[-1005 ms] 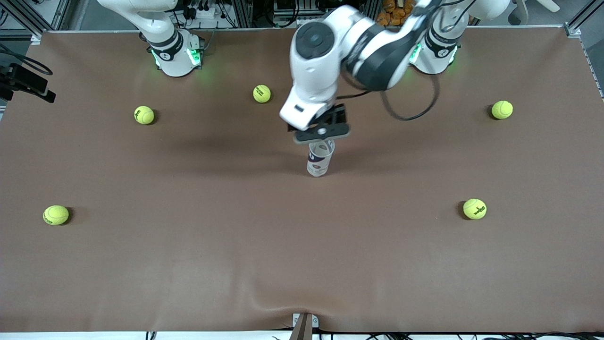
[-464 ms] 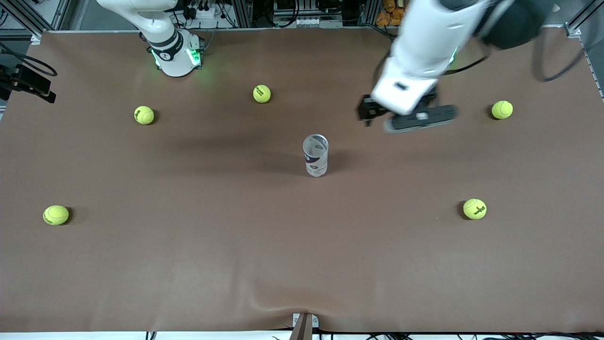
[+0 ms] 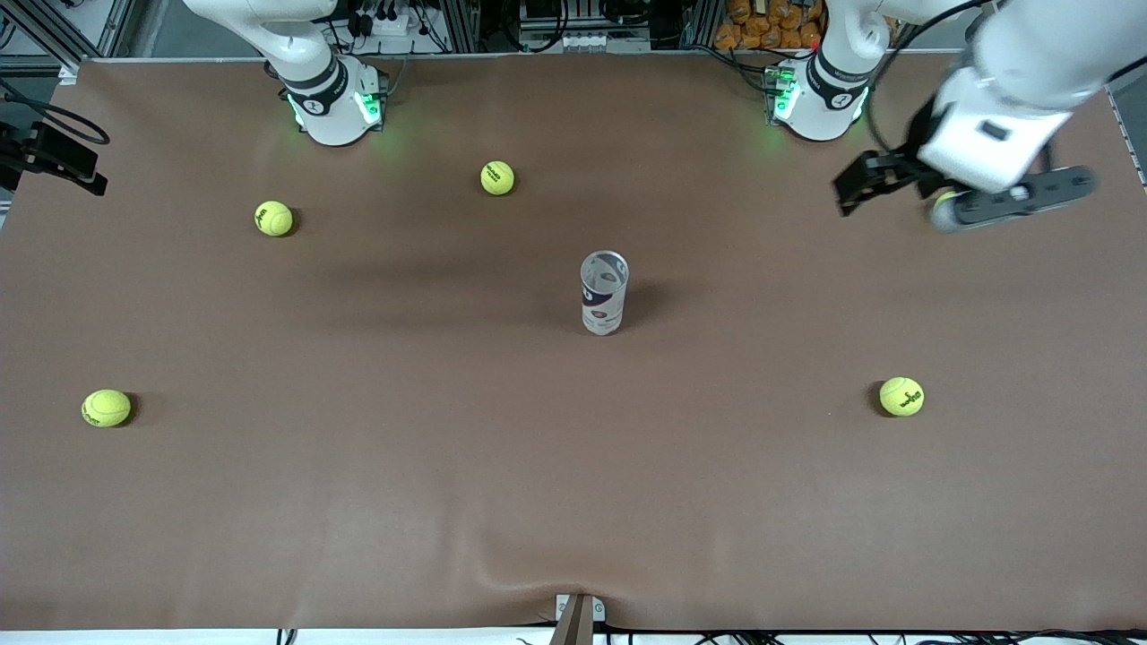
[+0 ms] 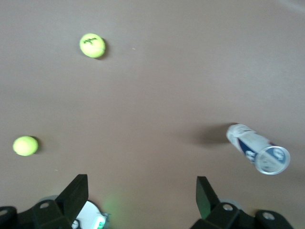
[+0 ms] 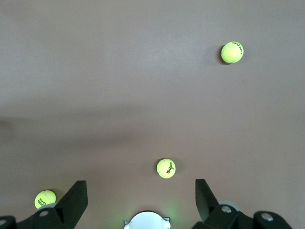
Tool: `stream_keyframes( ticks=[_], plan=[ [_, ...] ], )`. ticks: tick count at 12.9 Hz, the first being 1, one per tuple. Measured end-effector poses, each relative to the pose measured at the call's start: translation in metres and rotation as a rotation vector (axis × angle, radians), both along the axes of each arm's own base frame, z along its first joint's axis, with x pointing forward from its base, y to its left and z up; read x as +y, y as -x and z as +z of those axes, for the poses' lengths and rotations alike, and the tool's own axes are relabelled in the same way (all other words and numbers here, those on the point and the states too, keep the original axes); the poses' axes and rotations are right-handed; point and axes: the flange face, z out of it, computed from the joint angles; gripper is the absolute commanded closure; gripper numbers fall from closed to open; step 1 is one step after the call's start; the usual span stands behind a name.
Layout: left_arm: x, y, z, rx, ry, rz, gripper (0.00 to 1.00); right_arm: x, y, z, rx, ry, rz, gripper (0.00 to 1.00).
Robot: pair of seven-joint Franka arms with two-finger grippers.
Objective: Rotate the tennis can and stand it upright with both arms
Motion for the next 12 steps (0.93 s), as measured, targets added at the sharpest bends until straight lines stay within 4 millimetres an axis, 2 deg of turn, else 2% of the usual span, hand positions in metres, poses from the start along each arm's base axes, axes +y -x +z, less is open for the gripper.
stream_keyframes(
  ticks=[3, 5, 8, 12],
  plan=[
    [0.046, 0.005, 0.0, -0.038, -0.009, -0.049, 0.0, 0.0, 0.0, 0.0, 0.0, 0.0, 0.001, 0.0],
    [0.068, 0.008, -0.007, -0.085, 0.006, -0.07, 0.0, 0.002, 0.0, 0.0, 0.0, -0.002, 0.004, 0.0],
    [0.087, 0.019, -0.013, -0.097, 0.013, -0.068, 0.0, 0.004, 0.0, 0.0, 0.0, -0.003, 0.007, 0.0],
    [0.103, 0.027, -0.006, -0.082, 0.008, -0.042, 0.0, 0.004, 0.0, 0.0, 0.0, -0.003, 0.007, 0.0]
  ],
)
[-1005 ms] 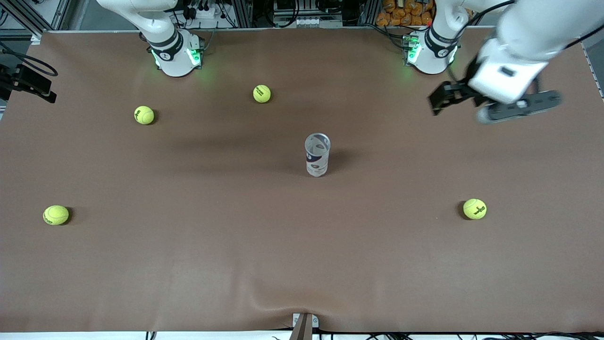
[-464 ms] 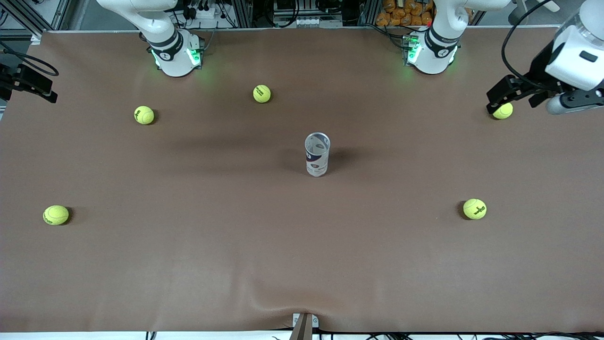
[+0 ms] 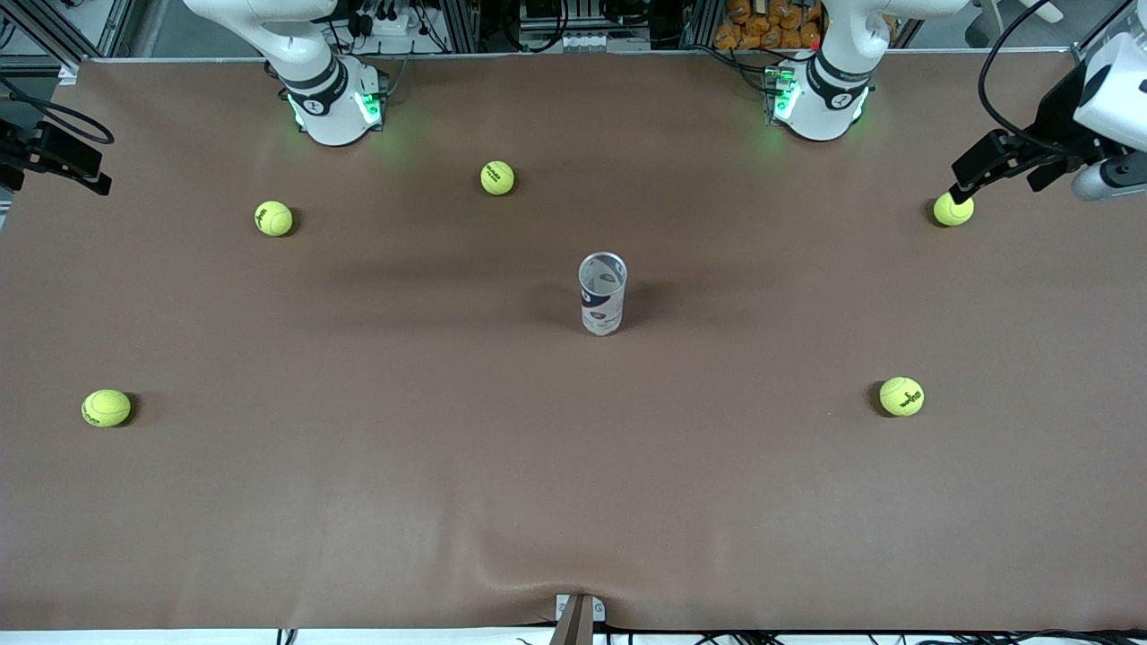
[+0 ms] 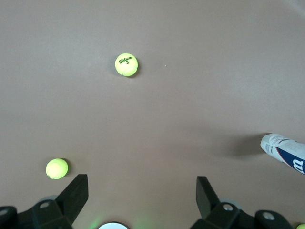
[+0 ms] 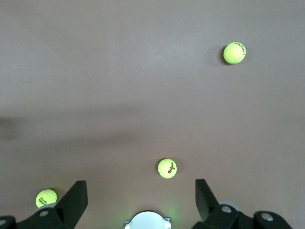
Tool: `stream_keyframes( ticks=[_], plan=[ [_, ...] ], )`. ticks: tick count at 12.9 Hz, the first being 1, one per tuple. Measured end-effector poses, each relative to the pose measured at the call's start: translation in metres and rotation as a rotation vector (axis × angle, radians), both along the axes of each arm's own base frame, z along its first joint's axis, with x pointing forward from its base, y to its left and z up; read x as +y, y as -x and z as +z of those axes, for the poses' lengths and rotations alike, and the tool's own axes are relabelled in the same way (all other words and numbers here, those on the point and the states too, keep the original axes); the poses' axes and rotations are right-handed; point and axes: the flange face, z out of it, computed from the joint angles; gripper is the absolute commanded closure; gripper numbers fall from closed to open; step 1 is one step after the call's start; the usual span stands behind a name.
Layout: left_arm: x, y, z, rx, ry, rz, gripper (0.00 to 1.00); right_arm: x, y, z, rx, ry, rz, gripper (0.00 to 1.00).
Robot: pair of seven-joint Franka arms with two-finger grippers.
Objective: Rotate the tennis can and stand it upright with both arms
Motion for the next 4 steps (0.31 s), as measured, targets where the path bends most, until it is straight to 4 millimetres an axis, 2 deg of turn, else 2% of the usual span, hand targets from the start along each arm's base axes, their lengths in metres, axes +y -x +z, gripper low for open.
stream_keyframes(
  ticks=[4],
  plan=[
    [0.0084, 0.0002, 0.0084, -0.011, -0.01, -0.015, 0.0, -0.0026, 0.0001, 0.0, 0.0, -0.001, -0.005, 0.0]
  ],
)
